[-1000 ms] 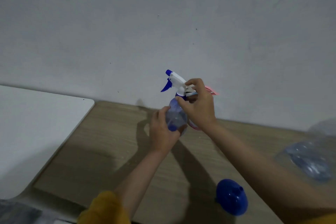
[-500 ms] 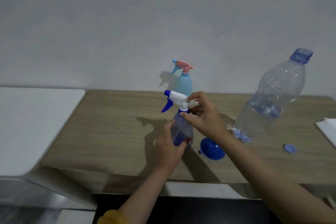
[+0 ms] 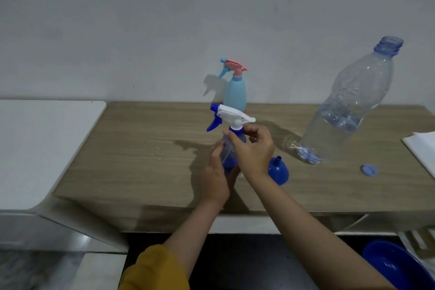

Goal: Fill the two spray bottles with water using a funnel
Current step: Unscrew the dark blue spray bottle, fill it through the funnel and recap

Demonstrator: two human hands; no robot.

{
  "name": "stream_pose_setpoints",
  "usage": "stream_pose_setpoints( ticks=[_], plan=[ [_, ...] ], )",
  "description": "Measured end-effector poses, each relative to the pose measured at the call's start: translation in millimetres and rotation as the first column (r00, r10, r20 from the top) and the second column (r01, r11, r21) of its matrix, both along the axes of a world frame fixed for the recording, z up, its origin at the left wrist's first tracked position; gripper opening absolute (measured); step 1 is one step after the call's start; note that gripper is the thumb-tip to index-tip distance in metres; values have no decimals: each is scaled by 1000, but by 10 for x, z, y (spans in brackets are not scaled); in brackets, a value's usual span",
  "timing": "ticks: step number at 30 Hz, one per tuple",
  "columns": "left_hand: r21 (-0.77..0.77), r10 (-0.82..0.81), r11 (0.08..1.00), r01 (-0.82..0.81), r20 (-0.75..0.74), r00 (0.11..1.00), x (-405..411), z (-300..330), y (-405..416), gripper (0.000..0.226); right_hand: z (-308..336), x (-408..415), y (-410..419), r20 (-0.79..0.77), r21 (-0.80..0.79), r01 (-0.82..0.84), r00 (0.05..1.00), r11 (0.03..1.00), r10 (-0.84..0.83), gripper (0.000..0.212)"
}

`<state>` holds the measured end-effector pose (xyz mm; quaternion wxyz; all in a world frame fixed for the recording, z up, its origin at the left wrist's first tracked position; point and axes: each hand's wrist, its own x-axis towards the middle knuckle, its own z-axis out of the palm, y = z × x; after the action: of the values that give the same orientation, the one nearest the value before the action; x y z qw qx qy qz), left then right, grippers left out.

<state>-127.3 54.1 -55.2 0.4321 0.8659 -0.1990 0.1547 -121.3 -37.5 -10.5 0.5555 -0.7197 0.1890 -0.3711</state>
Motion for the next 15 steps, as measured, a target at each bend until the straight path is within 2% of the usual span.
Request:
stream_pose_setpoints(
  ticks=[4,8,11,15],
  plan=[
    [-33,-11,999,11,-14,1000,-8,34,17,71,-47,22,1,54,-133,2,999,991,5,25],
    [-15,-37,999,36,-25,999,25,-4,45,76,-93,51,4,55,-181,3,998,984,7,24],
    [-53,-38,998,36,-46,998,12,7,46,69,-104,60,14,62,-242,-33,997,970,50,19],
    [-50,-51,998,47,-74,996,30,12,45,68,-76,36,-6,58,-222,-77,994,972,92,22]
  ],
)
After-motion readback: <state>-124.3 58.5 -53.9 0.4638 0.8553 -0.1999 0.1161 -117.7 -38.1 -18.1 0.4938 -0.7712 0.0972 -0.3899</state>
